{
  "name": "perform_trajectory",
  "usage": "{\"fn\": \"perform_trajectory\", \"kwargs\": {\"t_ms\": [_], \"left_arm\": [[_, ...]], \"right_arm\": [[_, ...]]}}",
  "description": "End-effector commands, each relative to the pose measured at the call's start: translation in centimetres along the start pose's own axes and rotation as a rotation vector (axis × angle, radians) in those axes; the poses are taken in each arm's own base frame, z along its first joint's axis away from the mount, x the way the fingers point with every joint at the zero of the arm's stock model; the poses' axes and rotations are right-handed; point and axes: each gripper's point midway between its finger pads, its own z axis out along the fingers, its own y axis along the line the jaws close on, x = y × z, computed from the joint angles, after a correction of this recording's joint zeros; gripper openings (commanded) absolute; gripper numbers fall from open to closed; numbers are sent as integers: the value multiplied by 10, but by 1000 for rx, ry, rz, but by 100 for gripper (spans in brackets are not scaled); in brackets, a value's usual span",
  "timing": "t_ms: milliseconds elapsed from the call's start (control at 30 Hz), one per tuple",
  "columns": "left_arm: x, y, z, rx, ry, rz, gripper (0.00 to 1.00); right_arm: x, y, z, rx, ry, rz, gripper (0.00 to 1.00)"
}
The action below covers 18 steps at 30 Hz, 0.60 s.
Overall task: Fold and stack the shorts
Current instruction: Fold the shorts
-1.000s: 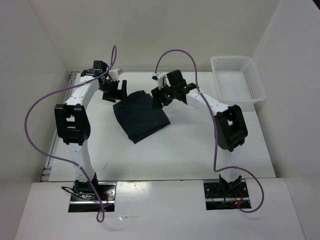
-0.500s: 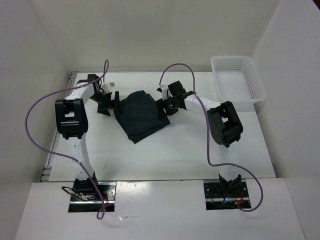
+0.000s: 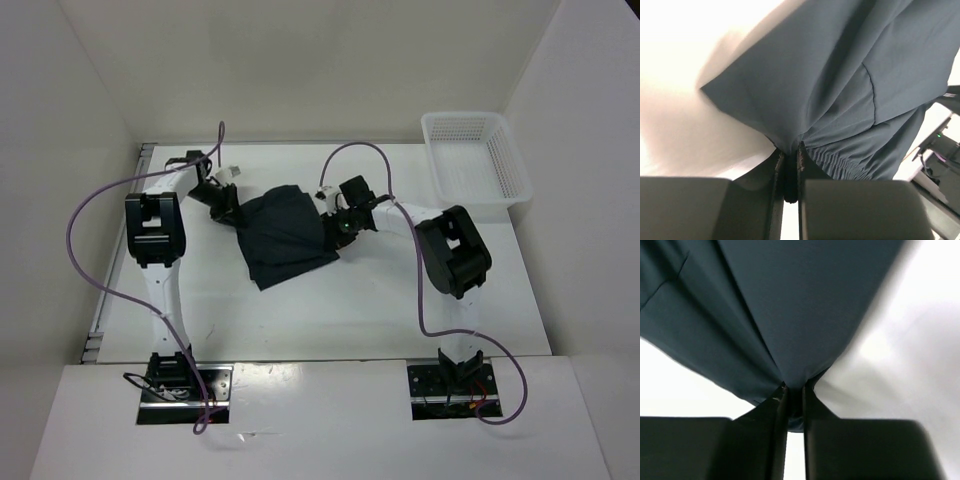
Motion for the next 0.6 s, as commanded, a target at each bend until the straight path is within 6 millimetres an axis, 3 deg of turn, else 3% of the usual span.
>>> {"fn": "perform_trajectory", "kwargs": {"t_ms": [0,100,133,167,233,267,367,433,467,567], "left_arm": [[-4,-6,17,38,25,23,13],[-37,-24,12,39,-41,109,13],[-41,-30,15,42,-45,129,13],[-47,-39,15,44,-57,158,13],[-55,-44,19,47,-68,182,20],[-62,-54,17,50,-86,211,22],[-60,-54,23,43,-72,213,32],[-54,-56,18,34,-68,209,43],[-50,-58,16,34,-64,207,55],[-44,-58,3,-12,-80,216,75]], "right_arm": [[21,17,-10,-40,46,-13,7],[42,29,-28,-50,62,-4,0],[47,33,-32,-64,65,-2,0],[66,36,-35,-66,94,25,0],[68,47,-49,-80,68,45,4],[80,49,-51,-80,85,67,5],[73,47,-59,-43,50,59,32],[63,40,-60,-6,30,17,56],[52,38,-63,4,12,-2,61],[32,33,-66,32,-18,-52,71]]}}
